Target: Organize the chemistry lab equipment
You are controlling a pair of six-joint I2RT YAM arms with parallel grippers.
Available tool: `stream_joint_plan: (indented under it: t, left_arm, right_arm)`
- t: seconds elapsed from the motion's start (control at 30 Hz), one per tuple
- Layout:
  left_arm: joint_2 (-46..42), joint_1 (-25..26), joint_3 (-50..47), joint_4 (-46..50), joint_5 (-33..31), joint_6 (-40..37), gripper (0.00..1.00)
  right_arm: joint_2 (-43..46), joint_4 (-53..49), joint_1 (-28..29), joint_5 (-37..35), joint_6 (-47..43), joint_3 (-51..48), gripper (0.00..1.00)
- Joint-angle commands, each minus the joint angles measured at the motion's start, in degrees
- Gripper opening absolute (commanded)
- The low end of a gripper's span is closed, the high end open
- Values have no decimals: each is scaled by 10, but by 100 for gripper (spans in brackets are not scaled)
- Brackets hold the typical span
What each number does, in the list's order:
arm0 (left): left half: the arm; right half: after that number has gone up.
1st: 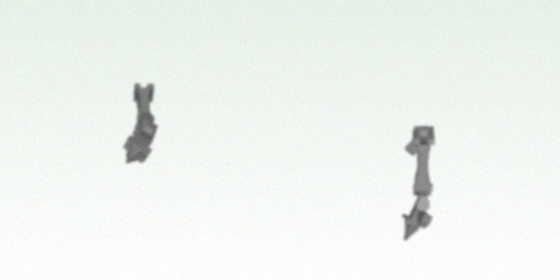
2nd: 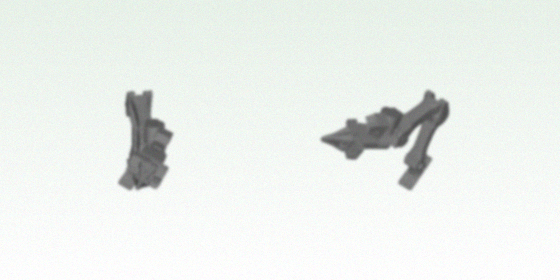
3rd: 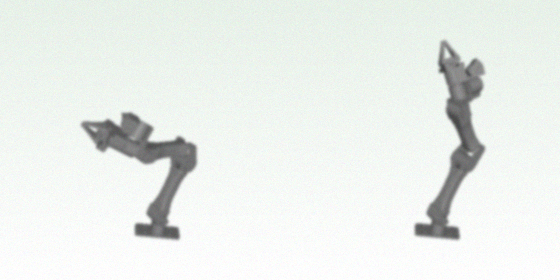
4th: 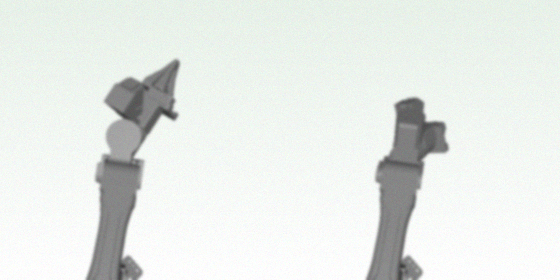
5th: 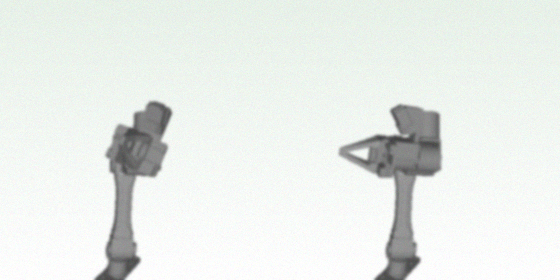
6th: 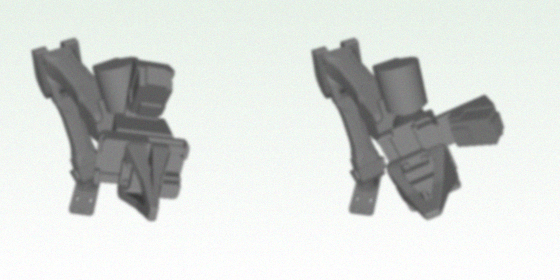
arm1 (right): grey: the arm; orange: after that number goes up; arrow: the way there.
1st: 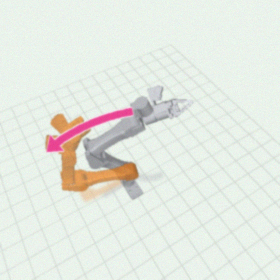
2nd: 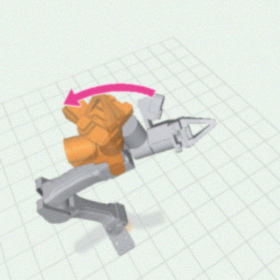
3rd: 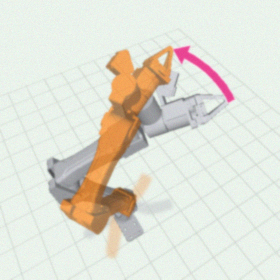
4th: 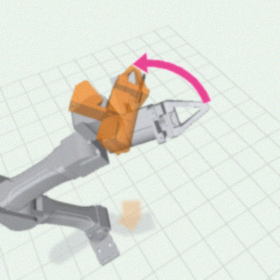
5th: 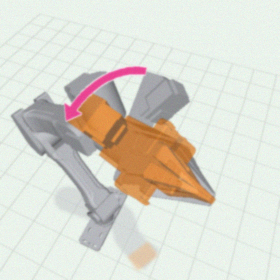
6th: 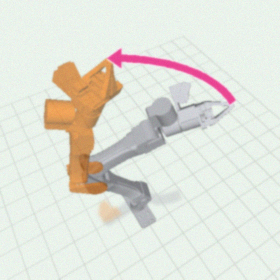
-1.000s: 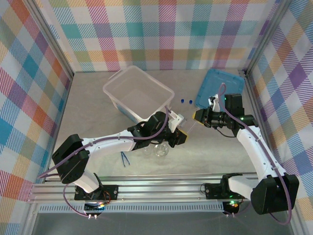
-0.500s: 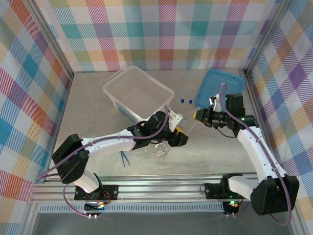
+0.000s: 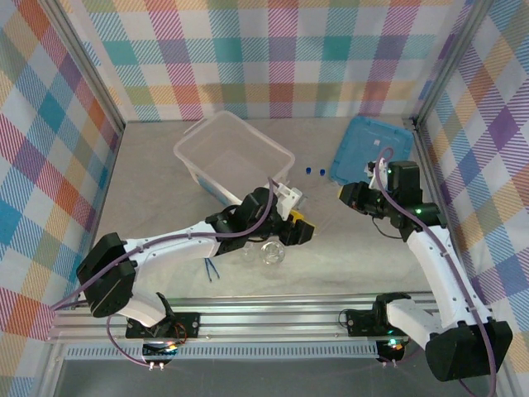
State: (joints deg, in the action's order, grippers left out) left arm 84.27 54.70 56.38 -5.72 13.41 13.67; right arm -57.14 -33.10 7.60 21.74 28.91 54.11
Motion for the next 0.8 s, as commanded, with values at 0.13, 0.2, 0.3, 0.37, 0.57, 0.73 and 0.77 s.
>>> stream_joint_plan:
  t: [0.13,0.2,0.3,0.37,0.57,0.73,0.77]
  left_arm:
    - [-28,-22,-11,37,-76,16,58]
    - [-36,-27,-15,40,-83,18,58]
    - [-47,-29,-21,43,-92,23,58]
    - [-52,-29,-22,49,-97,22,58]
    - [-70,-30,-30,61,-100,23,58]
    - [-84,-30,-43,53,-86,26,58]
    - [-85,-30,-46,52,-86,28,58]
  right_arm:
    - [29,0,31,-147,-38,11,14]
    - [32,7,46,-180,-40,12,13]
    - [36,22,88,-275,-47,8,13]
    - [34,36,120,-337,-53,6,13]
    - [14,89,180,-450,-53,-2,14]
    - [-10,150,201,-520,-53,-18,14]
    - [-14,165,203,-530,-53,-24,14]
